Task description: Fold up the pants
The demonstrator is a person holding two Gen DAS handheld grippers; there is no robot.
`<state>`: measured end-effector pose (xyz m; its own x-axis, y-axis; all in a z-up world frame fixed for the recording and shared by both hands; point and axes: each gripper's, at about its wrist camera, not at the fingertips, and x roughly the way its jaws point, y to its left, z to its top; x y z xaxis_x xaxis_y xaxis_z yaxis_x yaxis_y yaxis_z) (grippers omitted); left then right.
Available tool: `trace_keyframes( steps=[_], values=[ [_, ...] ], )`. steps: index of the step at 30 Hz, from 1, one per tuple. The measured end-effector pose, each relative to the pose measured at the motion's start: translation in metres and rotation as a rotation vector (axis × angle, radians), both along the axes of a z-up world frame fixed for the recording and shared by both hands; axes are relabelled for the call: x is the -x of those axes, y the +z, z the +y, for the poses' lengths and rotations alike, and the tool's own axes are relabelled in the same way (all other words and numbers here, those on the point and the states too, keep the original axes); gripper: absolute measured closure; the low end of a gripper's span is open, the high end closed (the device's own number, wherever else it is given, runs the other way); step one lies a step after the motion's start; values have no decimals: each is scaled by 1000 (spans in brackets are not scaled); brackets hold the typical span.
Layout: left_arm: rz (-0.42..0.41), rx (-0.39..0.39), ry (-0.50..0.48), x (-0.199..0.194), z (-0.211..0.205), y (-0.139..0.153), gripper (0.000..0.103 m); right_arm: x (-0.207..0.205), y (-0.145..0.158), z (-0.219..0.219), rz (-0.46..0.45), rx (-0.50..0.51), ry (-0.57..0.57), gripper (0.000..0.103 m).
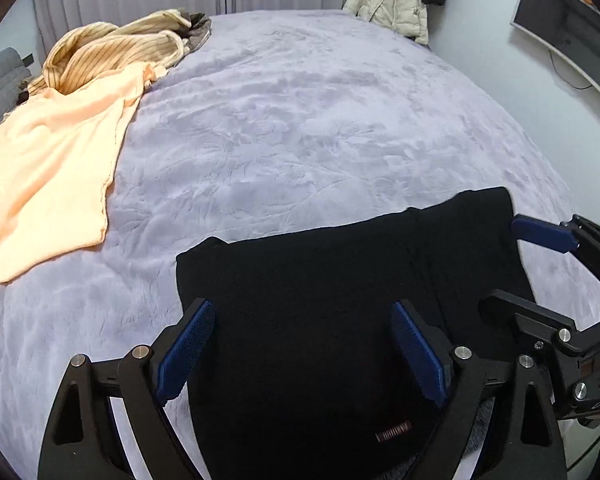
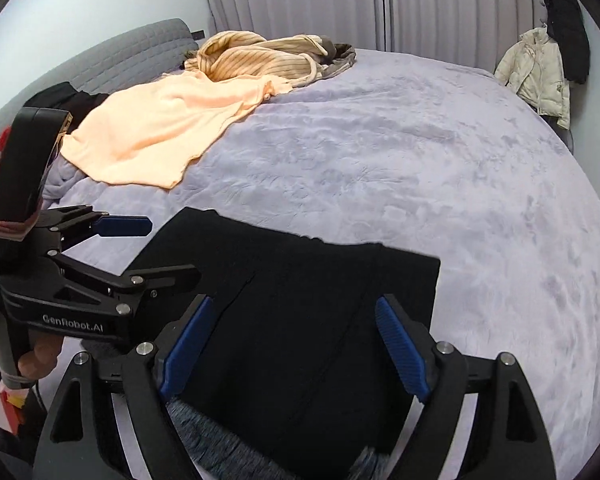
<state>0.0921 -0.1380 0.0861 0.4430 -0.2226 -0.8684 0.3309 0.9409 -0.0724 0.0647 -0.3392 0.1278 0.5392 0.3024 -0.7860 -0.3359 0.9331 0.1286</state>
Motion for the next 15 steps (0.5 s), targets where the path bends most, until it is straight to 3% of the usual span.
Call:
trace_keyframes(
  steps=[5, 8, 11, 15],
  values=[
    [14, -66, 47, -18, -8, -29, 12, -47, -42, 9, 106, 73, -24, 15],
    [18, -47, 47, -17, -4, -36, 9, -50, -59, -1, 157, 36, -48, 7],
    [5, -62, 42, -15, -7, -34, 7, -49, -59, -5, 158, 21, -60, 7],
    [0, -52, 85, -7, -3, -21, 7, -32, -33, 0, 103, 28, -101, 6]
  ],
)
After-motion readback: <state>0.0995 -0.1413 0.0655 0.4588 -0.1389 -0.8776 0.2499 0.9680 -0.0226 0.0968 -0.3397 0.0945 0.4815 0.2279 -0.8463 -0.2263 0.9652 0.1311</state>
